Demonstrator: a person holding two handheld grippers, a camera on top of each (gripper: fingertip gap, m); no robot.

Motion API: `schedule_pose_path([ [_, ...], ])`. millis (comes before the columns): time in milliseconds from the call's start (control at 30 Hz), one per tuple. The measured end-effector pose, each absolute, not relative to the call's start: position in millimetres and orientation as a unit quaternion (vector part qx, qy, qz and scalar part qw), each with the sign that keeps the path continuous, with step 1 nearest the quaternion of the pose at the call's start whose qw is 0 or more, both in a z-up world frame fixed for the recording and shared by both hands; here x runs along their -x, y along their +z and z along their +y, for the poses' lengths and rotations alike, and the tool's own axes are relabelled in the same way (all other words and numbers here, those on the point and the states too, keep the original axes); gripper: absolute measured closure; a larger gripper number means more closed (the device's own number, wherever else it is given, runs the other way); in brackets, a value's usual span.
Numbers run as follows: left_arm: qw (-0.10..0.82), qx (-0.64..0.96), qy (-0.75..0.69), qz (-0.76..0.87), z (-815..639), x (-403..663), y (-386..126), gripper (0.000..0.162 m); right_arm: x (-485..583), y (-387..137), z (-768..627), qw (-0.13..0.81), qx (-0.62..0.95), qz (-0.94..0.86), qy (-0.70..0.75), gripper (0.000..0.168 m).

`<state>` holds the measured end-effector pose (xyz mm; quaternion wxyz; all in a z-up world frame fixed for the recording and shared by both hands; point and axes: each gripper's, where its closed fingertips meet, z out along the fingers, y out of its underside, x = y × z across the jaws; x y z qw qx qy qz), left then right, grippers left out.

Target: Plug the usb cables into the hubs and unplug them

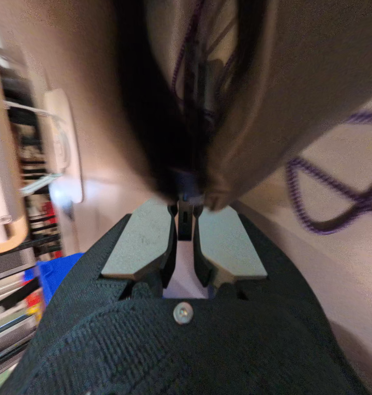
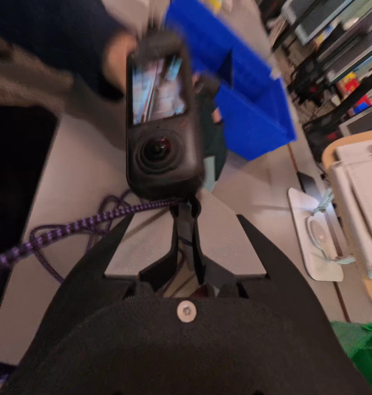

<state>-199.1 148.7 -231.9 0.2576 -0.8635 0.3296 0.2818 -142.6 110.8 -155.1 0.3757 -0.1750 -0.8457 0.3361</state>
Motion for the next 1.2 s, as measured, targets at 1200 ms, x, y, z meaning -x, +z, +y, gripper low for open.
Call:
schedule_pose_path([
  [1200, 0.614, 0.737, 0.044, 0.279, 128.6, 145.7, -154.6, 0.155, 113.7, -114.1, 238.5, 0.412, 0.354, -0.815, 0.201, 0.164],
])
